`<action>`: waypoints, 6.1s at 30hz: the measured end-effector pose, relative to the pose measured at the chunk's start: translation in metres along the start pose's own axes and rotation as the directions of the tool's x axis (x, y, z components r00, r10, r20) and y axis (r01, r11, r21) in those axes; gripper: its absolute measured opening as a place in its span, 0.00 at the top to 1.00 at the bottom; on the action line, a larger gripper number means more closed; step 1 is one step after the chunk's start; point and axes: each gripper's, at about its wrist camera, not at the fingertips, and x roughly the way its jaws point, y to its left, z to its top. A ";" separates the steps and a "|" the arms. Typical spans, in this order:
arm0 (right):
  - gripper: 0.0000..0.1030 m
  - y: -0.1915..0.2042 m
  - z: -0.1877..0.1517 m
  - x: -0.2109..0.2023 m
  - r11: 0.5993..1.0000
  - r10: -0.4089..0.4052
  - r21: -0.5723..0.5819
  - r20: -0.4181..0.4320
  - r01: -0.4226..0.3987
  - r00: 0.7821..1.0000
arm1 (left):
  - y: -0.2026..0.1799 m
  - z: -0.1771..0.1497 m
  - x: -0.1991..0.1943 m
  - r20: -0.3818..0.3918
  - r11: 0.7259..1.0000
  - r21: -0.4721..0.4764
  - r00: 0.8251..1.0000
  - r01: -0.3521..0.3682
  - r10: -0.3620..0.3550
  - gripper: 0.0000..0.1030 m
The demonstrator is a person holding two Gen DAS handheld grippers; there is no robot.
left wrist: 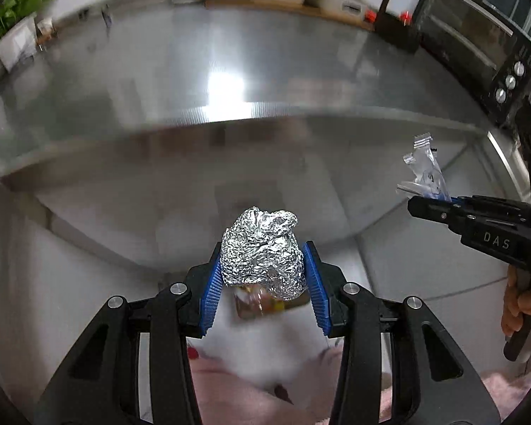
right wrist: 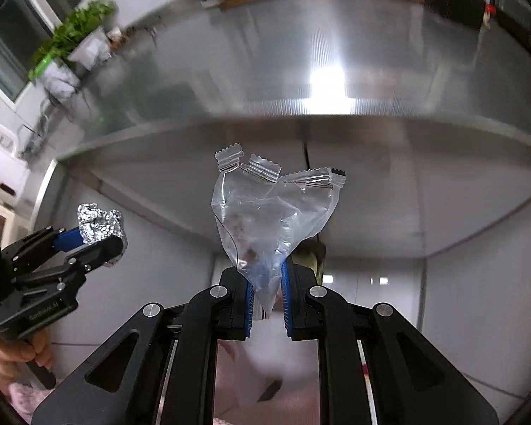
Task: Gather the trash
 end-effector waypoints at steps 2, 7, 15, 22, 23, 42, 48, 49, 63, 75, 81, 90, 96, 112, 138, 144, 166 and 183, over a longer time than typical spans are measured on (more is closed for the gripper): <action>0.86 -0.003 -0.011 0.020 1.000 -0.012 0.010 -0.032 0.012 0.999 | 0.003 -0.009 0.020 -0.033 1.000 -0.014 0.999 0.012 -0.012 0.60; 0.86 -0.018 -0.029 0.068 0.996 -0.004 0.087 -0.084 0.011 0.996 | 0.013 -0.027 0.070 -0.095 0.998 -0.053 0.995 0.018 -0.023 0.60; 0.86 -0.031 -0.039 0.136 0.988 -0.013 0.147 -0.159 0.036 0.987 | 0.020 -0.050 0.139 -0.199 0.997 -0.075 0.980 0.016 -0.031 0.60; 0.83 -0.025 -0.045 0.184 0.981 0.001 0.189 -0.235 0.045 0.972 | 0.022 -0.056 0.188 -0.272 0.996 -0.086 0.962 0.016 -0.039 0.60; 0.83 -0.027 -0.046 0.189 0.979 0.004 0.197 -0.243 0.045 0.970 | 0.021 -0.058 0.195 -0.284 0.996 -0.084 0.958 0.017 -0.040 0.60; 0.56 -0.030 -0.032 0.212 0.965 0.014 0.255 -0.263 0.055 0.965 | 0.025 -0.050 0.220 -0.345 0.995 -0.090 0.937 0.031 -0.060 0.44; 0.43 -0.030 -0.022 0.193 0.965 -0.007 0.254 -0.226 0.066 0.974 | 0.021 -0.042 0.211 -0.315 0.997 -0.069 0.948 0.027 -0.047 0.25; 0.41 -0.030 -0.021 0.187 0.965 -0.011 0.254 -0.219 0.067 0.976 | 0.020 -0.041 0.207 -0.310 0.998 -0.066 0.950 0.024 -0.043 0.24; 0.03 -0.028 0.000 0.082 0.984 -0.052 0.169 -0.082 0.065 0.995 | 0.022 -0.007 0.103 -0.165 0.997 -0.070 0.985 0.027 -0.038 0.08; 0.03 -0.015 0.037 -0.060 0.990 -0.094 0.117 0.119 0.080 0.988 | 0.014 0.042 -0.039 0.058 0.996 -0.044 0.995 -0.077 0.079 0.08; 0.03 -0.008 0.045 -0.118 0.989 -0.126 0.111 0.243 0.101 0.962 | 0.002 0.053 -0.091 0.156 0.994 -0.039 0.982 -0.105 0.110 0.08; 0.03 0.005 0.047 -0.174 0.985 -0.160 0.128 0.376 0.120 0.913 | -0.001 0.061 -0.158 0.287 0.989 -0.089 0.948 -0.115 0.136 0.08; 0.03 0.019 0.047 -0.204 0.979 -0.206 0.099 0.457 0.180 0.866 | 0.000 0.059 -0.183 0.349 0.982 -0.125 0.920 -0.143 0.179 0.08; 0.03 0.028 0.050 -0.234 0.964 -0.261 0.103 0.551 0.245 0.793 | -0.013 0.070 -0.208 0.447 0.966 -0.102 0.857 -0.237 0.258 0.08; 0.03 0.031 0.067 -0.231 0.970 -0.240 0.101 0.564 0.222 0.790 | -0.009 0.086 -0.206 0.464 0.967 -0.109 0.849 -0.229 0.253 0.08; 0.03 0.029 0.070 -0.230 0.969 -0.242 0.108 0.561 0.220 0.792 | -0.008 0.088 -0.204 0.461 0.966 -0.110 0.850 -0.232 0.256 0.08; 0.03 0.030 0.069 -0.235 0.972 -0.231 0.109 0.564 0.206 0.792 | -0.010 0.087 -0.211 0.483 0.967 -0.111 0.838 -0.230 0.255 0.08; 0.03 0.034 0.065 -0.239 0.975 -0.220 0.099 0.568 0.200 0.793 | -0.009 0.082 -0.222 0.498 0.967 -0.117 0.829 -0.225 0.253 0.08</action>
